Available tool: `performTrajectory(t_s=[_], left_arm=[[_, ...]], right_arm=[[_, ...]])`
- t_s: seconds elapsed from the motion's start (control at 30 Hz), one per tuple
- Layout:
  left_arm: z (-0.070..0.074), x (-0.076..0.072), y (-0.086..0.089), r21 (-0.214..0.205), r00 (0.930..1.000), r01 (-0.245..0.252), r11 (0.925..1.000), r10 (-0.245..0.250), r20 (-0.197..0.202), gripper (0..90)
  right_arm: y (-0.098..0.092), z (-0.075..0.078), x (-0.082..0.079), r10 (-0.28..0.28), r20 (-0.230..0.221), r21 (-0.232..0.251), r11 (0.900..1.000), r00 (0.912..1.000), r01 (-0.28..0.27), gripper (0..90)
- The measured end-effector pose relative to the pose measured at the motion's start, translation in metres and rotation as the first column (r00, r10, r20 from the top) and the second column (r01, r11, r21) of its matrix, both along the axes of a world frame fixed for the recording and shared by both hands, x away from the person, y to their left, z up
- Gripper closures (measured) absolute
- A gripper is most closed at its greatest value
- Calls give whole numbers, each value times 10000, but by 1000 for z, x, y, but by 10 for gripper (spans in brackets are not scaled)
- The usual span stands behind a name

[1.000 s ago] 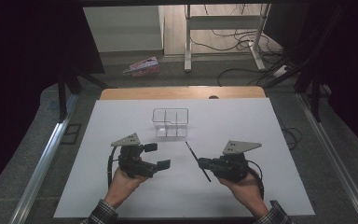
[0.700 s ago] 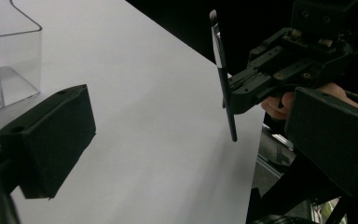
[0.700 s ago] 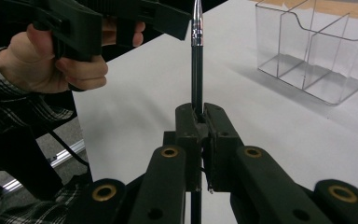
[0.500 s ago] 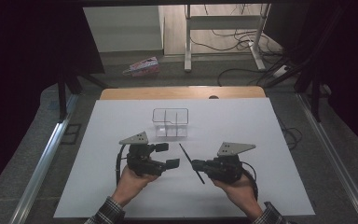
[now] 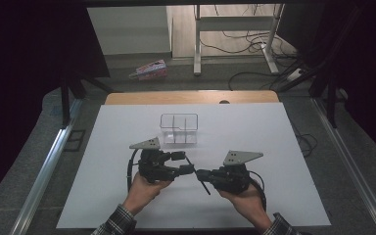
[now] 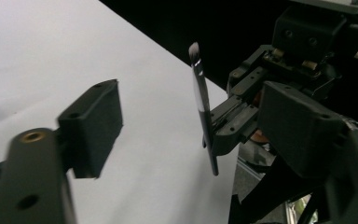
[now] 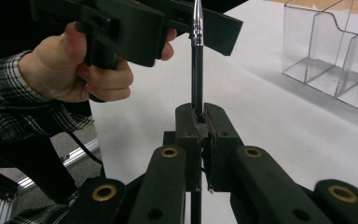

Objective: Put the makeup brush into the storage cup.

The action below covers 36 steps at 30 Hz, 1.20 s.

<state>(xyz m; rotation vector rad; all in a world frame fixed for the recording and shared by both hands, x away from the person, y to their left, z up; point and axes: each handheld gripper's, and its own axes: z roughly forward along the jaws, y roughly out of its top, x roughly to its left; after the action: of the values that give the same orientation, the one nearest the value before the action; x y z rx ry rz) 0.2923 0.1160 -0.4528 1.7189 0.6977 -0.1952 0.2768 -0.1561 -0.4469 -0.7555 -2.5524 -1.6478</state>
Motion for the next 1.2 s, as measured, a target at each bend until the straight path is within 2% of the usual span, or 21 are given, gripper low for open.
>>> performTrajectory(t_s=[0.1,0.13,0.2,0.23,0.27,0.3,0.5,0.6,0.8,1.07,1.2], left_arm=[[-1,0,0,-82,10000,43,10000,-43,-79,397],[-1,0,0,-97,9999,48,9999,-49,-108,468],[-2,0,0,-177,9998,144,9997,-146,-110,683],[-3,1,1,-357,9994,229,9991,-238,-270,787],[-4,3,2,-661,9975,414,9970,-450,-538,820],[-4,3,1,-719,9969,458,9964,-502,-605,843],[-3,2,1,-627,9968,404,9972,-445,-658,853],[-2,1,0,-446,9974,382,9983,-409,-593,854],[-1,1,4,-137,9990,166,9998,-171,-416,853],[0,-2,5,374,9999,-51,9993,56,-116,853],[0,-2,8,565,9997,-225,9981,223,32,852]], right_arm=[[1,0,-1,56,14,44,10000,10000,-56,852],[1,0,-1,49,48,43,10000,10000,-49,852],[2,1,-1,78,63,85,9999,9999,-78,852],[3,1,-2,74,72,80,9999,9999,-75,852],[3,0,-2,36,98,42,10000,9999,-36,851],[3,0,-1,40,105,2,10000,9999,-40,849],[6,-1,-2,96,206,-168,9998,9997,-93,845],[5,-2,-1,81,142,-175,9998,9999,-78,815],[7,-4,-1,-73,185,-447,9990,9998,81,605],[11,-11,2,23,66,-1246,9922,10000,-15,411],[11,-12,2,-83,303,-1568,9875,9995,130,312]])
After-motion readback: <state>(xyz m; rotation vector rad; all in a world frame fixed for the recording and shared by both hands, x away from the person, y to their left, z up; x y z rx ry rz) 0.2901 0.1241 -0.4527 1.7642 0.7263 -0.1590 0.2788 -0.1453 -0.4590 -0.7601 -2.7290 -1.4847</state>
